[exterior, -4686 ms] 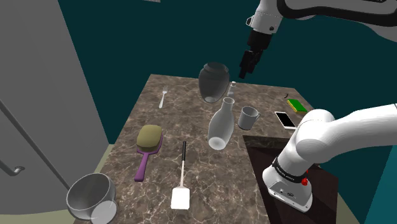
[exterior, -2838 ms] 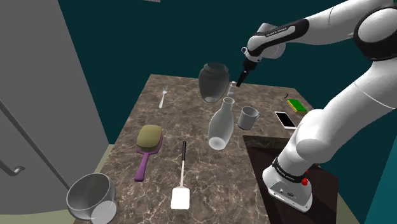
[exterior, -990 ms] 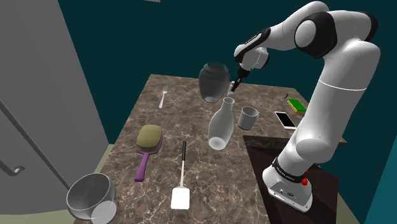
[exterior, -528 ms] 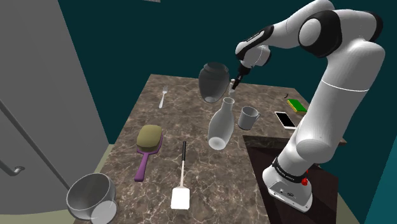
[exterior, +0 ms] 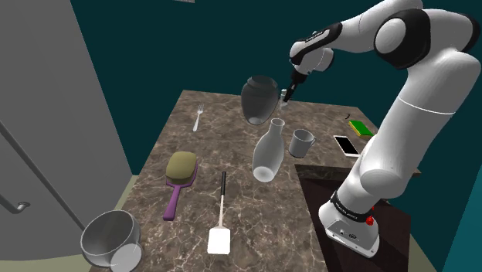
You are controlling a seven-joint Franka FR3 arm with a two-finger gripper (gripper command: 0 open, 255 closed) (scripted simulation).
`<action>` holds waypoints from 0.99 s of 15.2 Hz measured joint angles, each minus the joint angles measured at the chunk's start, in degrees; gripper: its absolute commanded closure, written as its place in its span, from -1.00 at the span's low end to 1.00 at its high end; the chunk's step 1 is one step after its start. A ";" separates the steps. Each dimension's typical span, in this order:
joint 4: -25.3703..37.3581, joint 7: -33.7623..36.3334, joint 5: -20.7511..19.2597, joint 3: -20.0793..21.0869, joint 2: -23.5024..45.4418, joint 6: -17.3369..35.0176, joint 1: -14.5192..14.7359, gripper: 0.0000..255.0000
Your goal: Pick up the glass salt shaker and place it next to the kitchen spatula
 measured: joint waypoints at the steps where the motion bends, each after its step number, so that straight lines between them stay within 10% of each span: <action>1: 0.34 0.52 -0.66 -0.08 -0.56 -0.69 0.06 1.00; 15: 6.46 5.85 -6.84 -0.01 -5.92 -10.13 0.44 1.00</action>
